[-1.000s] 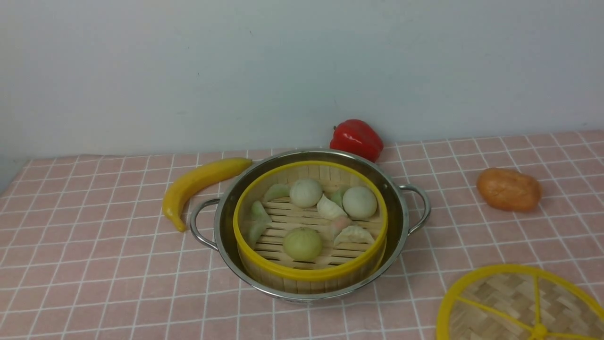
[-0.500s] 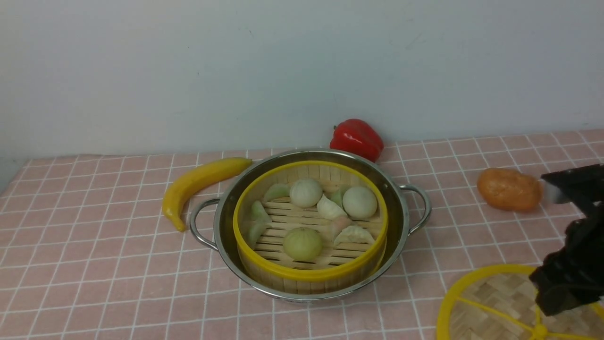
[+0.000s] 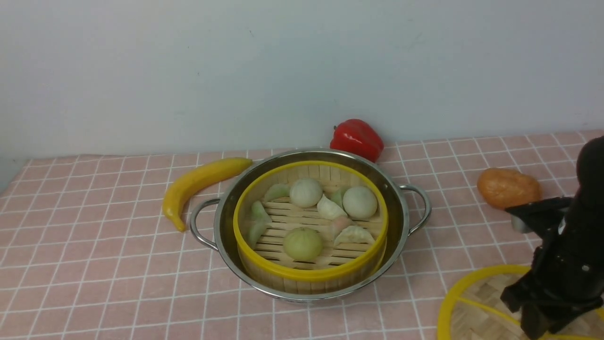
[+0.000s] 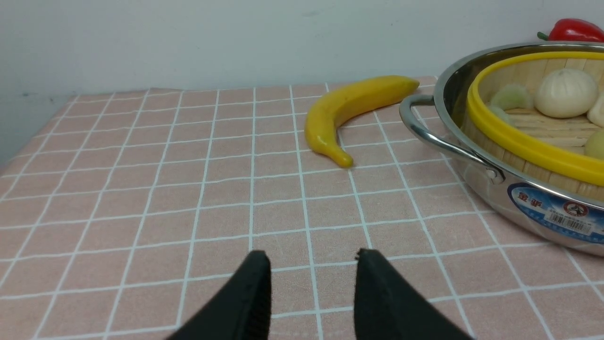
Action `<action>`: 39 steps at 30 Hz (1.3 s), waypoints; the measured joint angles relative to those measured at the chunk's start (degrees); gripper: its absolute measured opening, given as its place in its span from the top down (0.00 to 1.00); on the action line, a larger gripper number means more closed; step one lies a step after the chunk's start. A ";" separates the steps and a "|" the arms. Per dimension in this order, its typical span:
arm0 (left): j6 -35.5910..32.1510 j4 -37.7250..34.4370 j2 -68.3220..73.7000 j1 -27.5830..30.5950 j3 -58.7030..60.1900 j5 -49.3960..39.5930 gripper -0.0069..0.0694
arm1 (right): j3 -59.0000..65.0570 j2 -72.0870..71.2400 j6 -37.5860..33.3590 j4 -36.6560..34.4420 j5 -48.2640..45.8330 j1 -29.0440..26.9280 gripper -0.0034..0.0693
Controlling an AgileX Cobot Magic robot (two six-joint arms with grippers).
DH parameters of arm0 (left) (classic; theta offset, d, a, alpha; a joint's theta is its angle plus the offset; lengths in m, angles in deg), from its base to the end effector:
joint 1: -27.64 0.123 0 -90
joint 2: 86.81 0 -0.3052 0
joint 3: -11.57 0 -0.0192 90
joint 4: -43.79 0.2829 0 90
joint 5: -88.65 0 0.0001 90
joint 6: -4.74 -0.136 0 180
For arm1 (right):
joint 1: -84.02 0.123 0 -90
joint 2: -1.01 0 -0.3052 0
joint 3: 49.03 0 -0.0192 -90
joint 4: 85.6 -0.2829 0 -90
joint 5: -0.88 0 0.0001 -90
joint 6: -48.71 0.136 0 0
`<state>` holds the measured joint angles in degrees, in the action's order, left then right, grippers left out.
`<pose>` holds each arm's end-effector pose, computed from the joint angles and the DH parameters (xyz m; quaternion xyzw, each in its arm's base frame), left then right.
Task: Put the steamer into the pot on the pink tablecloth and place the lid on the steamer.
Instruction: 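Move the gripper down to the bamboo steamer lid and grasp its center knob, then place the bamboo steamer lid onto the steamer basket in the pot with the right gripper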
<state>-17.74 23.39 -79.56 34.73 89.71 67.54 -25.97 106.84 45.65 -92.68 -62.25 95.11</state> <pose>0.1091 -0.0037 0.1677 0.0122 0.7941 0.0053 0.6076 0.2794 0.0700 0.1217 0.0890 -0.9892 -0.0444 0.1079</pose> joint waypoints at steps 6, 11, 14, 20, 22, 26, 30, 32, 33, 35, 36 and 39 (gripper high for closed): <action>0.00 0.00 0.00 0.00 0.00 0.00 0.59 | -0.28 -0.12 0.72 -0.44 -1.18 0.34 0.75; 0.00 0.00 0.00 0.00 0.00 0.00 0.59 | 0.09 -4.65 3.06 2.16 -2.22 0.84 0.75; 0.00 0.00 0.00 0.00 0.00 0.00 0.59 | -0.12 -11.11 5.74 4.67 -3.58 0.84 0.75; 0.00 0.00 0.00 0.00 0.00 0.00 0.59 | -6.18 -21.55 4.55 4.94 -5.27 1.24 0.75; 0.06 0.00 0.00 0.00 0.00 0.00 0.59 | -11.49 -21.45 -2.12 -0.73 -5.12 3.55 0.75; 0.06 0.00 0.00 0.00 0.00 0.00 0.59 | -20.49 -16.60 -11.36 -4.40 -4.96 10.87 0.75; 0.06 0.00 0.00 0.00 0.00 0.00 0.59 | -30.35 -8.02 -18.62 -2.08 -5.97 18.37 0.75; 0.06 0.00 0.00 0.00 0.00 0.00 0.59 | -35.16 -3.17 -21.32 -0.36 -6.85 21.55 0.75; 0.06 0.00 0.00 0.00 0.00 0.00 0.59 | -38.21 0.02 -22.37 1.00 -7.08 23.27 0.75; 0.06 0.00 0.00 0.00 0.00 0.00 0.59 | -42.90 4.99 -24.62 3.28 -7.19 25.41 0.75; 0.06 0.00 0.00 0.00 0.00 0.00 0.59 | -43.35 5.47 -24.85 3.28 -7.20 25.55 0.75; 0.01 0.00 0.00 0.00 0.00 0.00 0.59 | -50.51 12.74 -28.21 5.89 -7.31 26.83 0.75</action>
<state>-17.74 23.39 -79.56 34.73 89.71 67.54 -76.48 119.57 17.45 -86.80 -69.56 121.94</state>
